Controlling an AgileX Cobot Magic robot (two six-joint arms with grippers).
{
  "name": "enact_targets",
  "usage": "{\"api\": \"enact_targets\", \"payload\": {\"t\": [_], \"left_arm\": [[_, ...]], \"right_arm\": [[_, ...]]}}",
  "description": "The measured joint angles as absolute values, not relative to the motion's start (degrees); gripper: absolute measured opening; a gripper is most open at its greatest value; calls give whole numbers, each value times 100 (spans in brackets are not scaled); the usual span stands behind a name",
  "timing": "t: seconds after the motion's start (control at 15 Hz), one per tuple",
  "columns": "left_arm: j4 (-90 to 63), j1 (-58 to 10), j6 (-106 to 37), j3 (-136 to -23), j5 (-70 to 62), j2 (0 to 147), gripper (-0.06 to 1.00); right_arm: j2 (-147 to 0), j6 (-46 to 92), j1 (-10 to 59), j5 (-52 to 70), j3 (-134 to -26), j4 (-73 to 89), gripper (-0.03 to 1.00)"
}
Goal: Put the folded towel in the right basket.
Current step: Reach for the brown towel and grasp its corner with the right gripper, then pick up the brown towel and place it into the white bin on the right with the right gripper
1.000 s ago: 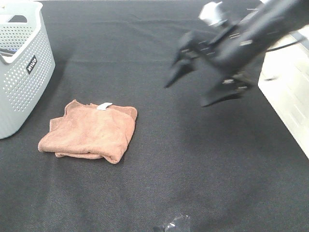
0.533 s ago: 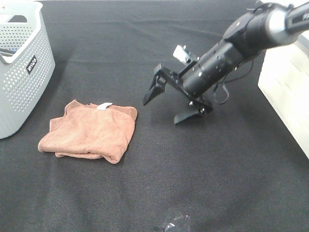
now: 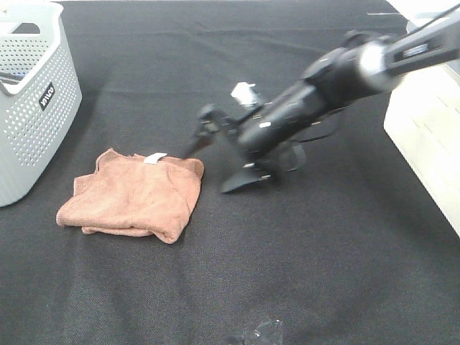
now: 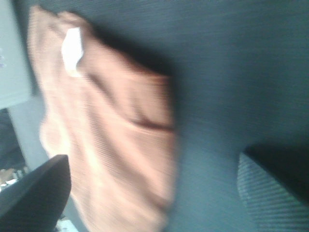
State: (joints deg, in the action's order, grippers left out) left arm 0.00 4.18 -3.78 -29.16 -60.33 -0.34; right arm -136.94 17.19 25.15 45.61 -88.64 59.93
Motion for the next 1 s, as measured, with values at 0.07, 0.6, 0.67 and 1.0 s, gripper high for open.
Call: {"api": "enact_targets", "payload": {"t": [0.07,0.6,0.67,1.0], "left_arm": [[0,418,-378,-2916,-6033,-34,99],[29,418,-378,-2916,-6033,-34,99],[29,418,-378,-2916,-6033,-34,99],[34,418,-378,-2916,-6033,-34,99]], "right_arm": [[-13768,1719,2825,4400,-8961,6171,91],[-14484,1753,4194,3971,-10308,6005,46],[-14524,1753,4194,3976,-10308,5964,25],[-14605,1816,4137,4607,-10600,5838,23]]}}
